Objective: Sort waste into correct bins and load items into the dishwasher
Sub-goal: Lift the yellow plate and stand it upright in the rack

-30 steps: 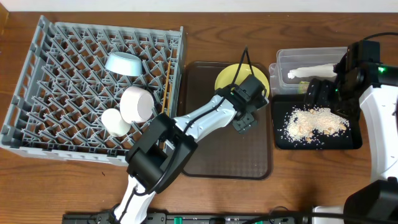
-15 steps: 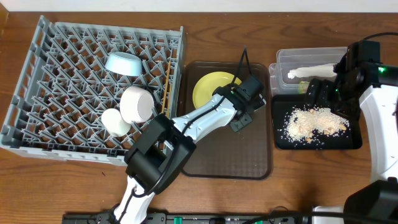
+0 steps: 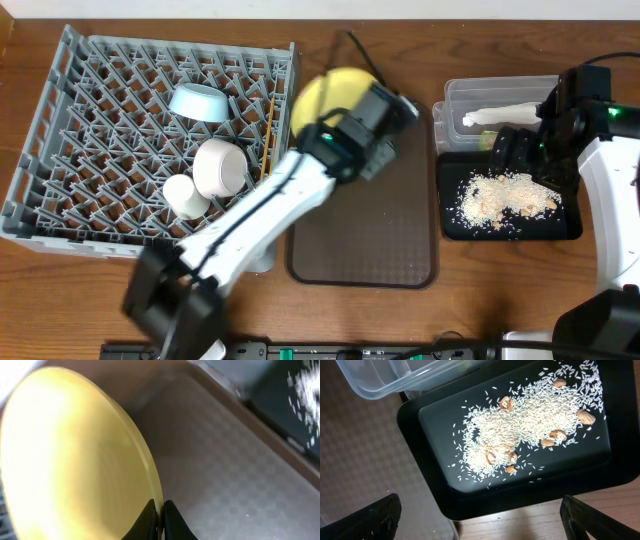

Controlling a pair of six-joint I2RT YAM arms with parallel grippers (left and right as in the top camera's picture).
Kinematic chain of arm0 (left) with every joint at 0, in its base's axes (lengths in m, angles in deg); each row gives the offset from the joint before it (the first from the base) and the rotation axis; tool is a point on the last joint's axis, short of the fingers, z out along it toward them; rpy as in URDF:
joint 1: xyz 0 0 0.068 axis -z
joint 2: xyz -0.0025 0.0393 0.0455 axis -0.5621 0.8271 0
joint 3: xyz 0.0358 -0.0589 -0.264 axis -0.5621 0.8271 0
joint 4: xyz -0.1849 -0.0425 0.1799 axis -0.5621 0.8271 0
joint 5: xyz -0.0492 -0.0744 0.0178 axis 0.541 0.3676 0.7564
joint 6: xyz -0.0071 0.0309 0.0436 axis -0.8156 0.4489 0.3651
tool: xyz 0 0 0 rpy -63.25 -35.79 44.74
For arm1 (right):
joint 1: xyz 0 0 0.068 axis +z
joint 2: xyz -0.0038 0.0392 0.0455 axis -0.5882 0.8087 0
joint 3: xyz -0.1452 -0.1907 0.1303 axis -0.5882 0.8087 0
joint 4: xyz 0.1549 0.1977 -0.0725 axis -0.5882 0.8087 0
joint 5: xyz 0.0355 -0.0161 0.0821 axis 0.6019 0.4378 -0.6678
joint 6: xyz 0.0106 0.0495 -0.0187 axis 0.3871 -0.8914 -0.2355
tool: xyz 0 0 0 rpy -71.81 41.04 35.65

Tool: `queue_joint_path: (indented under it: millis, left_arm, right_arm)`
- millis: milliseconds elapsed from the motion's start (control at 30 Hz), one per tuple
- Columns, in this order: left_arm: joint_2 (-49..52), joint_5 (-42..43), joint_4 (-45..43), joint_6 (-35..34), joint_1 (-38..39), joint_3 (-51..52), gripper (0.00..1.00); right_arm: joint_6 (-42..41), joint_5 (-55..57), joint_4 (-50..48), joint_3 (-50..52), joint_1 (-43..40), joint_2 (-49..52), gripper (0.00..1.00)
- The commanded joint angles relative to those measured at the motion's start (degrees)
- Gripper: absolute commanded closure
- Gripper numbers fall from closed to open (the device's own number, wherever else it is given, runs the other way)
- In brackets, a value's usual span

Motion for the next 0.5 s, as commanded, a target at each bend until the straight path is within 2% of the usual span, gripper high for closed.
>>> queue_joint_path:
  millis: [0, 100, 233, 433, 467]
  left_arm:
    - [-3.8, 1.9, 0.0, -3.7, -4.1, -0.1, 0.92]
    - [-5.8, 10.6, -0.2, -4.5, -7.8, -0.1, 0.92]
    - [-6.6, 22.1, -1.4, -10.3, -14.6, -0.1, 0.92]
    - [-6.5, 44.4, -2.8, -14.1, -25.3, -0.1, 0.92]
    - [-6.5, 45.5, -2.9, -15.0, -26.4, -0.1, 0.92]
  right_arm:
    - [0.5, -0.3, 0.2, -0.9, -0.2, -1.2, 0.01]
    - [0.5, -0.3, 0.2, -0.9, -0.2, -1.2, 0.01]
    - [0.5, -0.3, 0.2, -0.9, -0.2, -1.2, 0.01]
    - [0.5, -0.3, 0.2, -0.9, -0.2, -1.2, 0.01]
    - [0.5, -0.3, 0.2, -0.9, -0.2, -1.2, 0.01]
